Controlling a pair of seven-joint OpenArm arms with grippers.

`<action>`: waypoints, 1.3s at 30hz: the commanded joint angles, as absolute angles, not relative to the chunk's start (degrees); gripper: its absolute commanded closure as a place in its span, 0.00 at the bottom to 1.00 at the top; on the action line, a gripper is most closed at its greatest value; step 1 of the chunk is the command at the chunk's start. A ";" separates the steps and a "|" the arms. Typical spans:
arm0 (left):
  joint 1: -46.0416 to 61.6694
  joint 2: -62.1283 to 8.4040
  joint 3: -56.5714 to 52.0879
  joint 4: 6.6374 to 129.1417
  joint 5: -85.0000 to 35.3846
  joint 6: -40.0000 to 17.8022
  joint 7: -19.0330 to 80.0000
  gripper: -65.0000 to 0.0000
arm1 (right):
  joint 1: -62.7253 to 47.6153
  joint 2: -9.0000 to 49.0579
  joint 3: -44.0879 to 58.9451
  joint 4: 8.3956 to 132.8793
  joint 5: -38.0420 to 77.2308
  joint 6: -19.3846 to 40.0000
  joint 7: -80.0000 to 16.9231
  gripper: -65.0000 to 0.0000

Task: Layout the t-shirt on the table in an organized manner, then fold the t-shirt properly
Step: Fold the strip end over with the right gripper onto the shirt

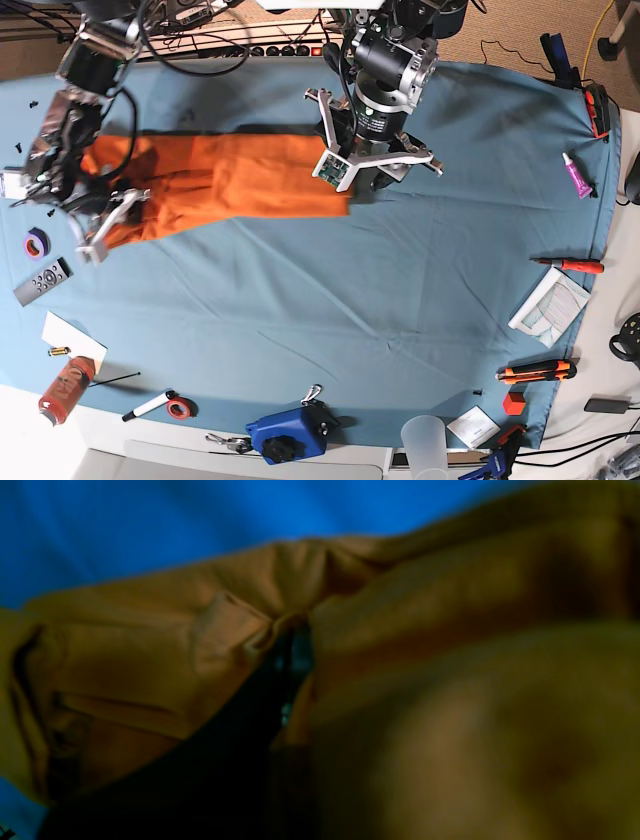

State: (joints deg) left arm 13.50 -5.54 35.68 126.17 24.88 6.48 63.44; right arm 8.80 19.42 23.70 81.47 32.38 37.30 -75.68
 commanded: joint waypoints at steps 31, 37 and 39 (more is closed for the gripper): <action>21.28 -10.50 0.21 127.37 10.83 5.91 65.28 0.62 | -0.32 7.16 14.94 113.58 42.63 36.14 -80.00 1.00; 21.28 -10.48 -0.03 127.37 9.67 5.89 64.69 0.62 | -0.27 7.16 1.37 113.58 31.46 32.47 -78.11 1.00; 21.28 -10.48 -0.03 127.37 8.60 5.91 64.51 0.62 | -0.30 7.16 -3.22 113.58 28.32 31.31 -77.34 1.00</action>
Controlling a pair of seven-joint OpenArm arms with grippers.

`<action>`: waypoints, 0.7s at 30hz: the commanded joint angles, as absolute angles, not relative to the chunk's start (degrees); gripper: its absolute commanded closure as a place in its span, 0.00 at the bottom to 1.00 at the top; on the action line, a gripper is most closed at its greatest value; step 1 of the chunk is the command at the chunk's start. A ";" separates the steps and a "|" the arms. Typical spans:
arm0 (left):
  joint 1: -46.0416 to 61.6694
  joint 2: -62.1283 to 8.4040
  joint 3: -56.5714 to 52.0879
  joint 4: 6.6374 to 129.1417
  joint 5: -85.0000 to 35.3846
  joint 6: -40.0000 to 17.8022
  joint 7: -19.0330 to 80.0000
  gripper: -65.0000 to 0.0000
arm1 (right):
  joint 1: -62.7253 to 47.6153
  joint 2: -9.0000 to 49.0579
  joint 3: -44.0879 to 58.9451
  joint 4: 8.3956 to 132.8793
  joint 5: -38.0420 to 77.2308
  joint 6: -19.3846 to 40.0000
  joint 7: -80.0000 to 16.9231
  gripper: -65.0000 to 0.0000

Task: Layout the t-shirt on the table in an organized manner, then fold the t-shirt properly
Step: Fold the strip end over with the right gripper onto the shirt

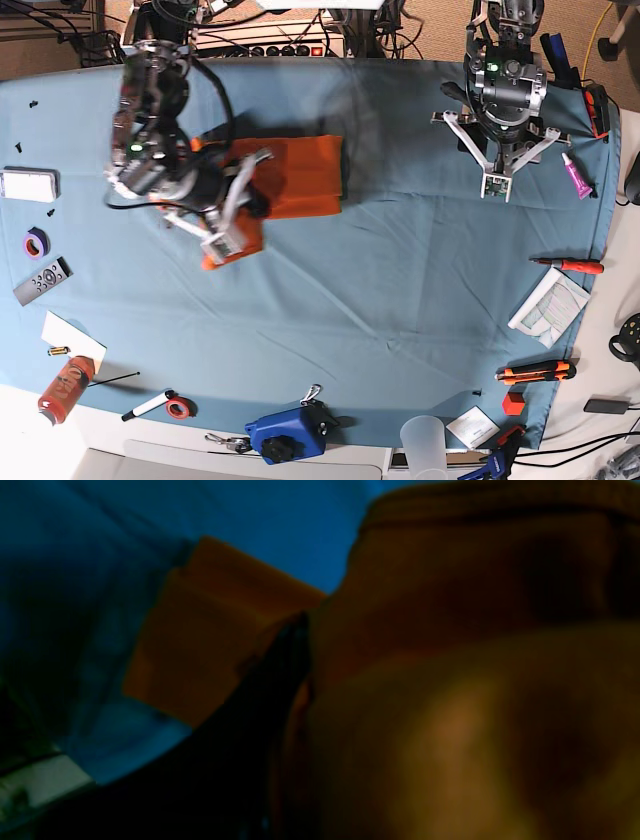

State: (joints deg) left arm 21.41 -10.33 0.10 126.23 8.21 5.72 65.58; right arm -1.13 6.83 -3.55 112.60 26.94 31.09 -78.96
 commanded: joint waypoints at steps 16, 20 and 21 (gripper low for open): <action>21.26 -10.48 -0.03 127.37 1.37 5.72 62.87 0.62 | 1.91 7.27 -22.83 113.84 9.67 24.86 -72.62 0.68; 21.26 -10.48 -0.03 127.35 1.21 3.51 62.30 0.62 | 4.51 7.27 -23.64 117.60 9.30 21.56 -74.91 0.68; 21.28 -10.46 -0.03 127.35 1.21 3.51 62.13 0.62 | 4.91 7.25 -23.64 119.00 9.15 21.08 -74.72 0.68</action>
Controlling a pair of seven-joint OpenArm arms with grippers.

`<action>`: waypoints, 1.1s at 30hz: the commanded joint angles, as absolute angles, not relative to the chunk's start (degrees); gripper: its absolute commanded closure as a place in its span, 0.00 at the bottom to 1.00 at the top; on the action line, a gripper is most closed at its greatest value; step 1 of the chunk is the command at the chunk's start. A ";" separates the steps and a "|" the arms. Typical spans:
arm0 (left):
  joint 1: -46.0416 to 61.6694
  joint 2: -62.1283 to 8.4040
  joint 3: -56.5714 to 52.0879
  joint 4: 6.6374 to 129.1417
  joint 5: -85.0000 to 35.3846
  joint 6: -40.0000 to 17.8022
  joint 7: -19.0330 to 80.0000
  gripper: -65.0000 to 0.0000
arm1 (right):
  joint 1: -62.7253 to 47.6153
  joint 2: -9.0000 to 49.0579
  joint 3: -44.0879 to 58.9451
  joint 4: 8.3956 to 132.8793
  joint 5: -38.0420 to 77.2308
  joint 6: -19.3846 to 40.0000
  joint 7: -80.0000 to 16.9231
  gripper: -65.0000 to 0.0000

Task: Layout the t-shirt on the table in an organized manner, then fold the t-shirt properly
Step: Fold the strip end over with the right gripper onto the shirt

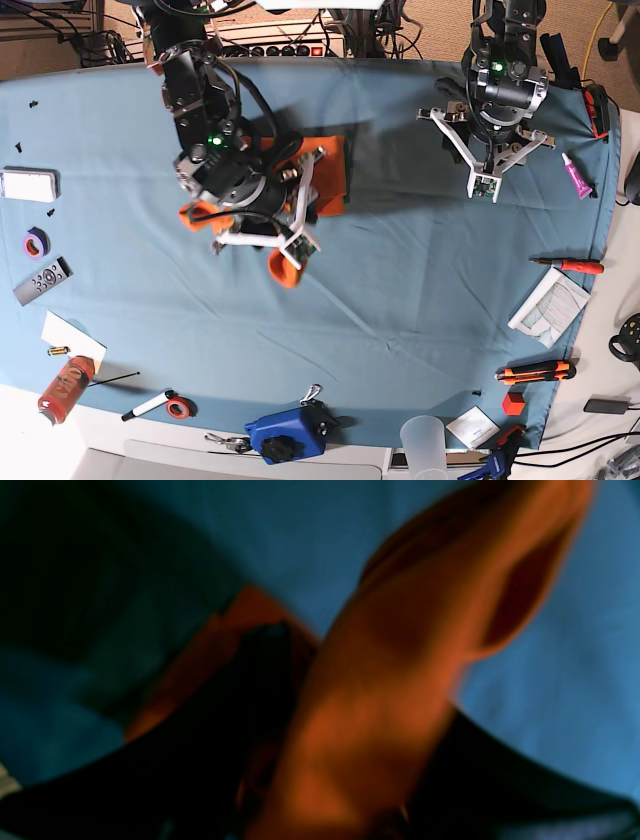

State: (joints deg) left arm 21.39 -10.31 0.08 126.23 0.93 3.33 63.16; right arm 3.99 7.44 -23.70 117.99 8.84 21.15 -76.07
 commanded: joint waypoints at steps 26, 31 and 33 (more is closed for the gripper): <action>21.26 -10.46 -0.03 127.35 1.21 3.51 61.65 0.62 | 10.46 5.17 -16.53 120.18 -10.17 11.73 -68.86 1.00; 21.26 -10.46 -0.03 127.35 1.21 3.51 61.45 0.62 | 10.46 9.61 -4.36 114.74 -2.55 15.88 -69.47 0.95; 21.28 -10.46 -0.03 127.35 1.19 3.51 61.45 0.62 | 10.33 11.29 -0.43 111.94 2.44 17.89 -69.54 0.85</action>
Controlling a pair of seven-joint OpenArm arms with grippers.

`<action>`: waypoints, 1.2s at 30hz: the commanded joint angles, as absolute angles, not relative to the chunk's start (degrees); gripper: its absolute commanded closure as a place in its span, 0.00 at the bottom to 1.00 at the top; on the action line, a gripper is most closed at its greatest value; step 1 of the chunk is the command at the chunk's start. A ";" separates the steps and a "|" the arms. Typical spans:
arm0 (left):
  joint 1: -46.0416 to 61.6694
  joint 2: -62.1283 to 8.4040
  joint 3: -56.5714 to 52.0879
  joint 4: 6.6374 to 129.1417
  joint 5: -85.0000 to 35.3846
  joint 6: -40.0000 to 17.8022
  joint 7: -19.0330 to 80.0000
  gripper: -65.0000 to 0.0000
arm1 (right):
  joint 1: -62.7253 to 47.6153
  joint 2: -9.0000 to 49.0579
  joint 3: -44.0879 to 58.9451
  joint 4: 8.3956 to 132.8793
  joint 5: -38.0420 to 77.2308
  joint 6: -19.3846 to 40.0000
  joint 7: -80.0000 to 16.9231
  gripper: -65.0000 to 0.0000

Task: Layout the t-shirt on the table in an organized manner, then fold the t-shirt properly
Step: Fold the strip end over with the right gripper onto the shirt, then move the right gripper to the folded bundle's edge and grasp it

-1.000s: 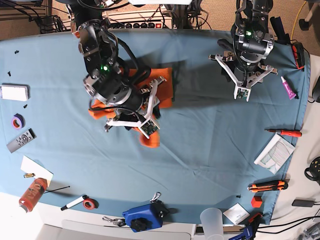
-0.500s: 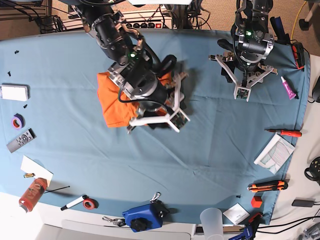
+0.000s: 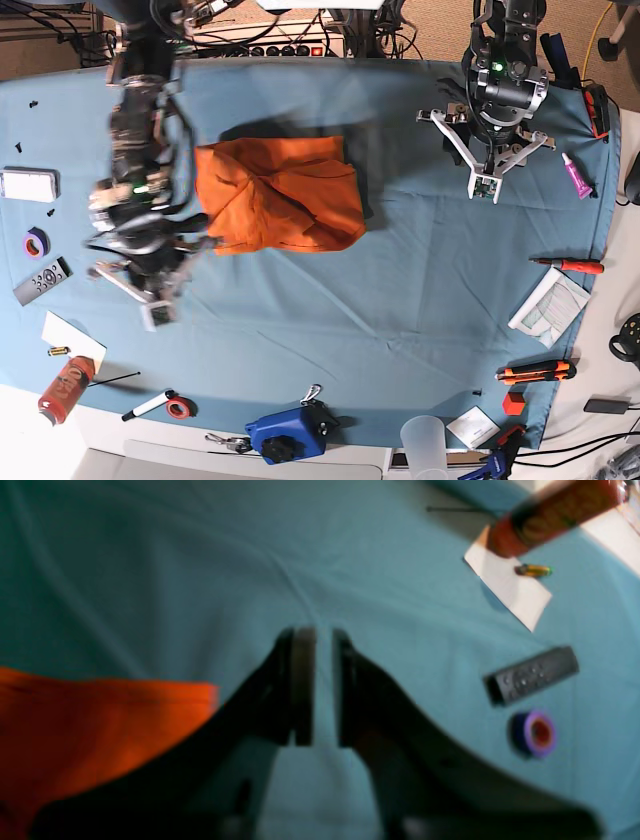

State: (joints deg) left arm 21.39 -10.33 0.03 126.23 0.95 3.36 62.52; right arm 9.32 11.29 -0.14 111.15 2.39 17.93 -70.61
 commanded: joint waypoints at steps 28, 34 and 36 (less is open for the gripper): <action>21.28 -10.46 -0.03 127.35 1.21 3.53 60.01 0.62 | 9.32 13.17 2.20 111.35 25.63 24.84 -76.99 1.00; 21.26 -10.46 -0.03 127.35 1.19 3.53 59.96 0.62 | 6.66 13.19 2.35 113.67 23.51 24.86 -74.94 1.00; 21.26 -10.46 -0.03 127.35 1.19 3.53 59.94 0.62 | 6.66 13.17 2.70 113.67 21.21 24.58 -72.05 1.00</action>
